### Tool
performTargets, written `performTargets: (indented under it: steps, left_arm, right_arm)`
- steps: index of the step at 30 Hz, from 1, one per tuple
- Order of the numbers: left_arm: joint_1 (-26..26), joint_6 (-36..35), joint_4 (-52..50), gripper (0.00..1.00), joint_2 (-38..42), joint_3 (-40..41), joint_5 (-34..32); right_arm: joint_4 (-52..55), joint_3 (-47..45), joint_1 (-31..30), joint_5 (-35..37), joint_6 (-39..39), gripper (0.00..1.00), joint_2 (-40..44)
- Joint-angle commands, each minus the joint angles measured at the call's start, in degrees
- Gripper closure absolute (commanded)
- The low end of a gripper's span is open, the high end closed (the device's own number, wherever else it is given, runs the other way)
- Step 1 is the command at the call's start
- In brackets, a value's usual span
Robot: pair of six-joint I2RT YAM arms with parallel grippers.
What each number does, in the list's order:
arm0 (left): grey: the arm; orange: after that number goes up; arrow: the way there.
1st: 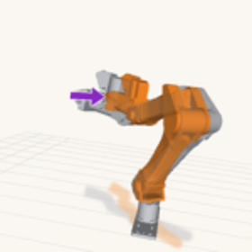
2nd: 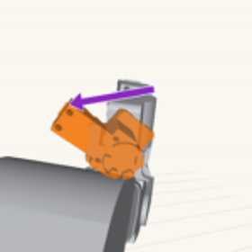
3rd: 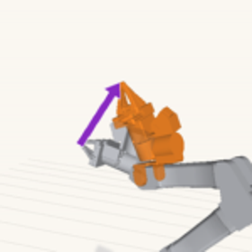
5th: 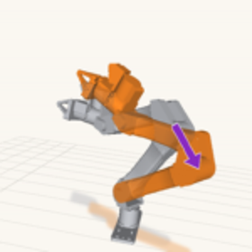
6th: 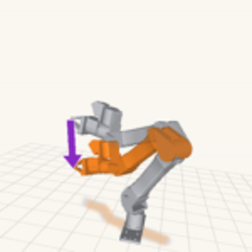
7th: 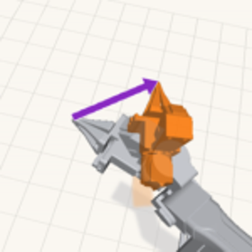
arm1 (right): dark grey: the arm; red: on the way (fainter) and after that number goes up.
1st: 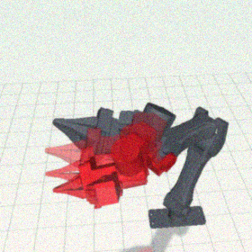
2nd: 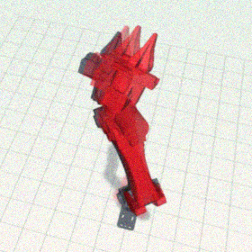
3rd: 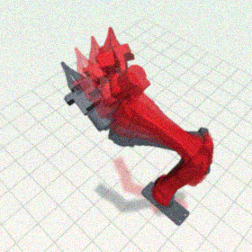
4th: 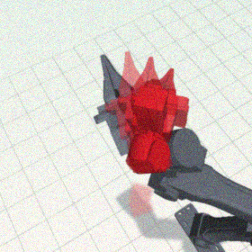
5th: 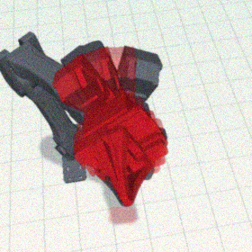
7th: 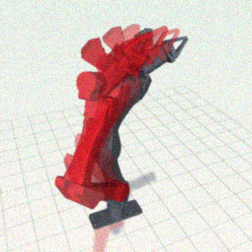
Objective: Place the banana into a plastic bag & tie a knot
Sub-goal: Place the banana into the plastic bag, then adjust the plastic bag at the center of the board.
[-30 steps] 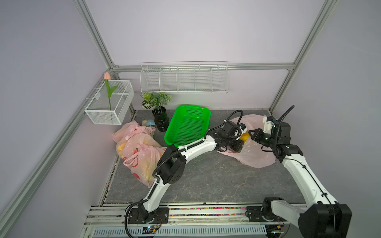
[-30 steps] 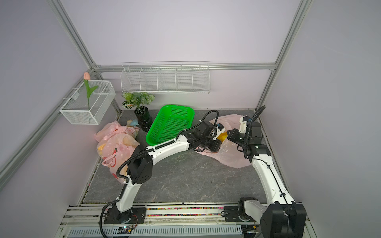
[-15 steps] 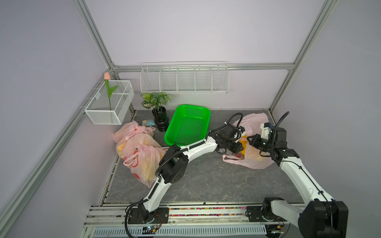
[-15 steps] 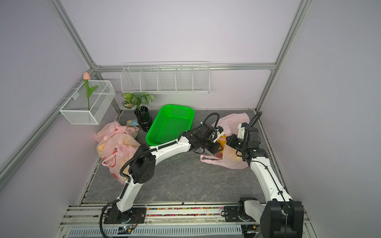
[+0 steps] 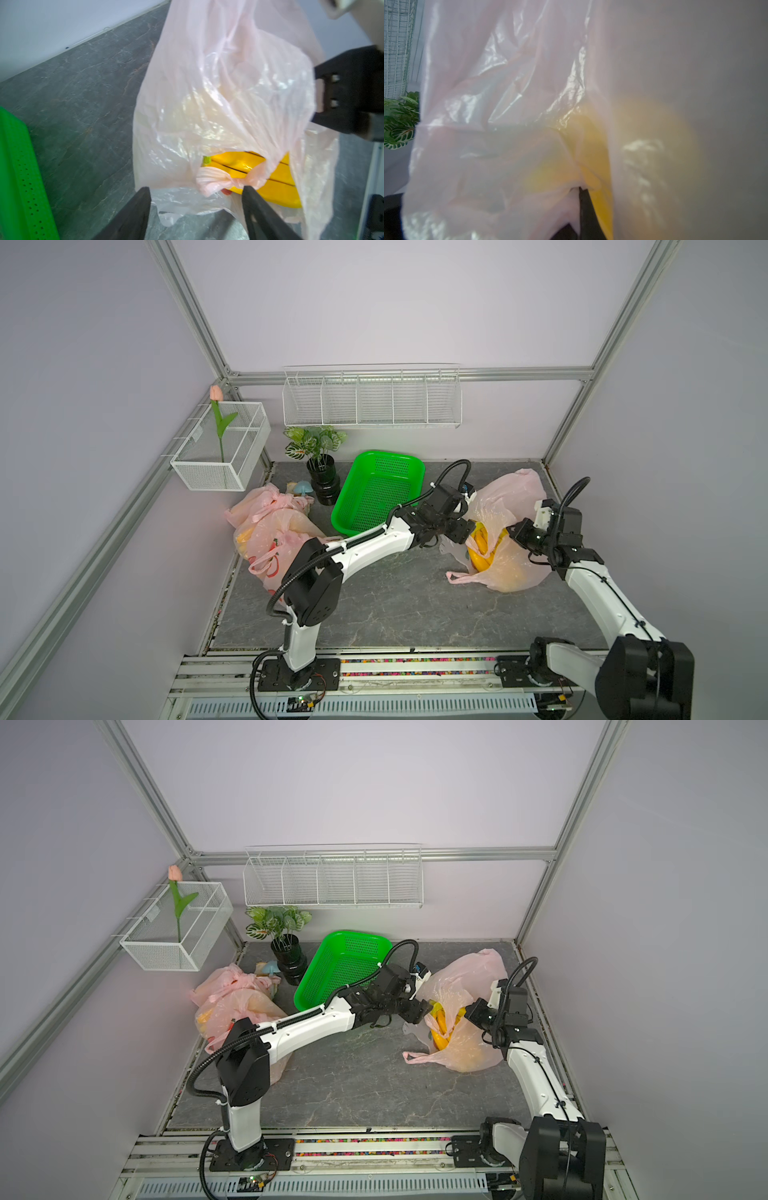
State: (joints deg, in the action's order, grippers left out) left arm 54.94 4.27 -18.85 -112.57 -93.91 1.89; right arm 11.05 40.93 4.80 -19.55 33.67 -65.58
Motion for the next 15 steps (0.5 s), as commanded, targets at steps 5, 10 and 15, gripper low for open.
performTargets:
  steps: [5, 10, 15]
  left_arm:
    - [-2.75, 0.23, -0.75, 0.27, -2.61, -1.48, -0.13]
    - [-3.21, 0.12, -1.95, 0.31, -6.77, -5.03, 9.75]
    - [-3.27, 1.85, -4.25, 0.61, -10.63, -9.09, 8.49]
  right_arm:
    - [-1.03, 1.05, 0.42, -1.01, -0.44, 0.93, 0.02]
    - [-1.89, 1.56, 0.39, -1.7, -0.2, 0.93, -0.92]
    - [-2.43, 2.46, 0.4, -1.79, 0.18, 0.93, -2.48]
